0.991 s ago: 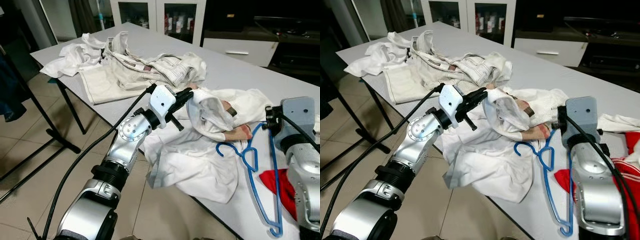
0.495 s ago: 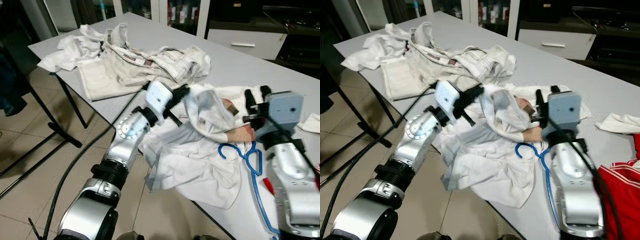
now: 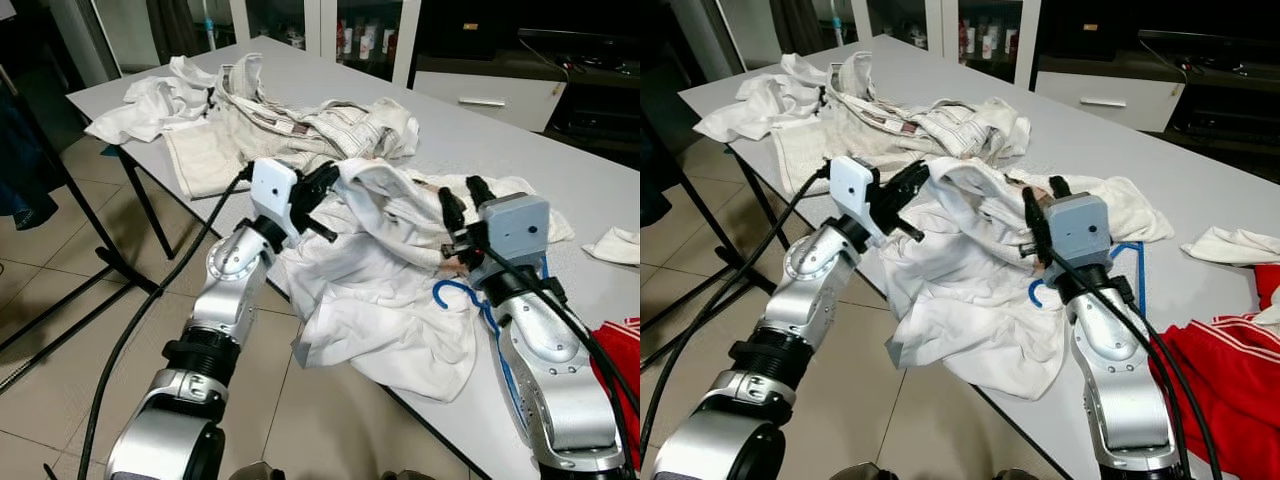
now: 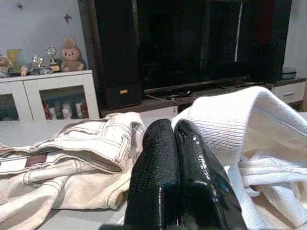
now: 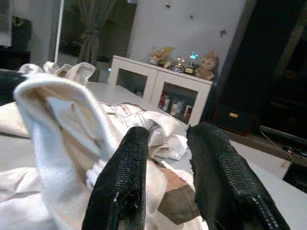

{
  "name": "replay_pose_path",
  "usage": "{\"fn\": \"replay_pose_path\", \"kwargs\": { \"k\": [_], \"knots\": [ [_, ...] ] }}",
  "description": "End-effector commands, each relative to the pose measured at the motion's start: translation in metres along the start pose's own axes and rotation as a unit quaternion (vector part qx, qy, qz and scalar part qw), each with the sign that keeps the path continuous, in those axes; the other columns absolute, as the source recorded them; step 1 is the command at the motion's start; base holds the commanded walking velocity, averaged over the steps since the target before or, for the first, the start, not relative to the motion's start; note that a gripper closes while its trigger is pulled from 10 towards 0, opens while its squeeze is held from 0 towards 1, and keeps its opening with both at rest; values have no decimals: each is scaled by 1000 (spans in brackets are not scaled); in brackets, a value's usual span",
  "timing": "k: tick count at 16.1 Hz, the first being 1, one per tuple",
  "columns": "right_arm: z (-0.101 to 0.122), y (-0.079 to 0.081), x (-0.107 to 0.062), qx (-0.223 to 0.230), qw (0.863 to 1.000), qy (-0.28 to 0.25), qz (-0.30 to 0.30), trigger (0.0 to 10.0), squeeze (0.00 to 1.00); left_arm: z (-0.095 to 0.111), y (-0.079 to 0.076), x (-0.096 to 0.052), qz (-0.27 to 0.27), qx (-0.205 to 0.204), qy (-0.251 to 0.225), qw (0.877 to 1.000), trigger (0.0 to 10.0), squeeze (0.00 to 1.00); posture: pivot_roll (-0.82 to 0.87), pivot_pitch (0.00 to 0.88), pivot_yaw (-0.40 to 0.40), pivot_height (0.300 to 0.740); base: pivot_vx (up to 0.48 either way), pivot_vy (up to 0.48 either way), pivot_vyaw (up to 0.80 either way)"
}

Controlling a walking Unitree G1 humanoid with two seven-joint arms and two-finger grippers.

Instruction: Hang hanger

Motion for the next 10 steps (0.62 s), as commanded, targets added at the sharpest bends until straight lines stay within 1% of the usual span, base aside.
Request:
{"fn": "replay_pose_path", "kwargs": {
  "k": [1,2,3,4,6,8,10],
  "knots": [
    [-4,1,-1,-16,1000,5,7,10000,0,9,7,1,10,9,-10,1000,10000,0,-46,0,30,723,0,0,0],
    [-4,2,0,-25,1000,3,9,10000,0,10,8,2,7,16,-11,1000,10000,0,-46,0,30,723,0,0,0],
    [-4,3,3,-61,998,1,13,10000,0,15,7,5,-18,58,-14,998,10000,0,-45,0,33,723,0,0,0],
    [-3,4,7,-67,998,2,18,10000,0,20,6,10,-41,93,-18,995,10000,0,-46,0,35,723,0,0,0],
    [-2,9,14,-58,997,12,42,10000,0,29,11,18,-46,102,-26,993,10000,0,-50,0,41,723,0,0,0],
    [-8,16,23,-47,997,35,57,10000,0,35,16,21,-46,110,-31,992,10000,0,-55,0,45,723,0,0,0],
    [-7,23,28,-20,997,39,71,10000,0,38,18,23,-43,116,-36,992,10000,0,-52,0,45,723,0,0,0]
  ]
}}
Point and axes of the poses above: a point about 5 cm out from each wrist's last joint towards the gripper, its own x axis pointing out of the wrist towards the gripper, its own z axis along the axis of the wrist's last joint, y = z × x, the point moved 1 cm from there along x, pointing out of the wrist towards the gripper, and after that the axes turned 8 degrees about x, right-handed, at the moved point
